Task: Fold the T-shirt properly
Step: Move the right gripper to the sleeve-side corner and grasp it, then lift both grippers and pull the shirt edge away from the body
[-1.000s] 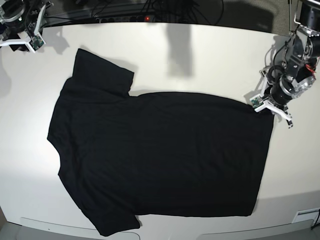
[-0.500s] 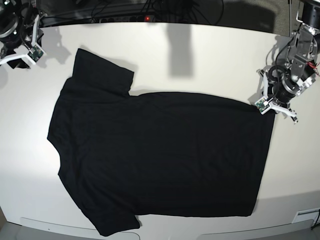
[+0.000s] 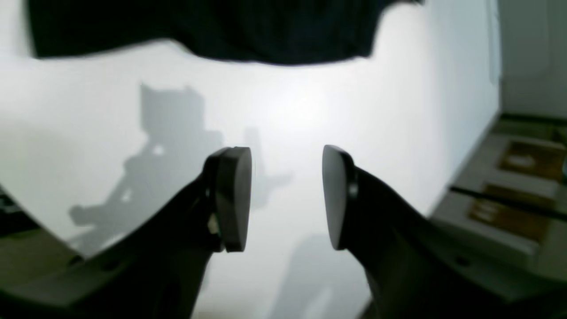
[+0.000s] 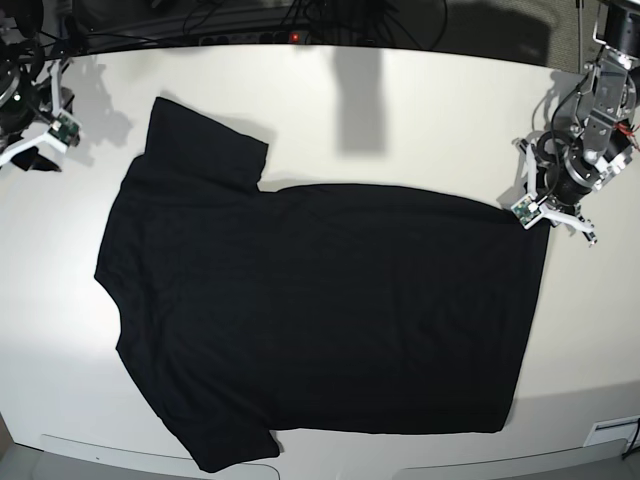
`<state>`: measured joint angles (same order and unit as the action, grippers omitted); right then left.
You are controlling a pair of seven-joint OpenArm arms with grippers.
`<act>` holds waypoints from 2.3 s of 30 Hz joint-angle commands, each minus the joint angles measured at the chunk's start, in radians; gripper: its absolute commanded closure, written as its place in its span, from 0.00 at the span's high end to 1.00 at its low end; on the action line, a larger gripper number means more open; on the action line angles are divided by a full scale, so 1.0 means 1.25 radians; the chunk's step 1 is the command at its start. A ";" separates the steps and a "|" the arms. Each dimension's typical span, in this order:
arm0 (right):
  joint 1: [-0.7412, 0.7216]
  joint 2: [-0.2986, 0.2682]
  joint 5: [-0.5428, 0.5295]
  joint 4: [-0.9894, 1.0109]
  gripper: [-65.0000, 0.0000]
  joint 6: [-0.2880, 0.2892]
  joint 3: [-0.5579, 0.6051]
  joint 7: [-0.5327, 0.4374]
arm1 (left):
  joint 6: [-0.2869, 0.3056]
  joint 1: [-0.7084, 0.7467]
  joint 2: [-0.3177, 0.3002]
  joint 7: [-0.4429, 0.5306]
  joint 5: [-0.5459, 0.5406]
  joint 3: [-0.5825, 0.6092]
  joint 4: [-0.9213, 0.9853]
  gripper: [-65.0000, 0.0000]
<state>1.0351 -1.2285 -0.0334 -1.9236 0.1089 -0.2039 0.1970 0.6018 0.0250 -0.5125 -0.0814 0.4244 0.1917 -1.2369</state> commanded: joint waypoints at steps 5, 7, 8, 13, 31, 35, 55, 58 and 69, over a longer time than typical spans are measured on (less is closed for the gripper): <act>-0.156 0.021 0.035 0.049 0.41 -0.013 0.157 -0.014 | 0.077 0.022 0.000 -0.066 0.021 0.010 0.010 0.00; -0.226 0.040 0.042 0.079 0.41 -0.013 0.232 -0.016 | 0.077 0.022 0.000 -0.067 0.021 0.010 0.010 0.00; -0.261 0.048 0.042 0.096 0.41 -0.013 0.271 -0.018 | 0.077 0.022 0.000 -0.067 0.021 0.010 0.010 0.00; -0.426 0.087 0.074 0.179 0.41 -0.013 0.457 -0.013 | 0.077 0.022 0.000 -0.067 0.022 0.010 0.010 0.00; -0.809 0.145 0.063 0.280 0.41 -0.013 0.891 0.070 | 0.077 0.020 -0.001 -0.066 0.022 0.010 0.010 0.00; -0.840 0.150 0.064 0.280 0.41 -0.013 0.947 0.079 | 0.077 0.020 -0.001 -0.066 0.022 0.010 0.010 0.00; -0.855 0.152 0.129 0.270 0.00 -0.017 0.996 0.184 | 0.077 0.020 -0.001 -0.067 -0.008 0.010 0.010 0.00; -0.855 0.149 0.133 0.270 0.00 -0.123 0.996 0.236 | 0.077 0.020 -0.001 -0.067 -0.058 0.010 0.010 0.00; -0.768 0.048 0.156 0.126 0.00 -0.282 0.996 0.260 | 0.077 0.148 -0.094 -0.135 -0.399 -0.004 -0.109 0.00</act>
<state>0.0811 -1.1481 0.1596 -1.7538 -0.2226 1.0470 0.5289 0.6781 0.2012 -0.6167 -0.1814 -0.1070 0.1852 -1.3796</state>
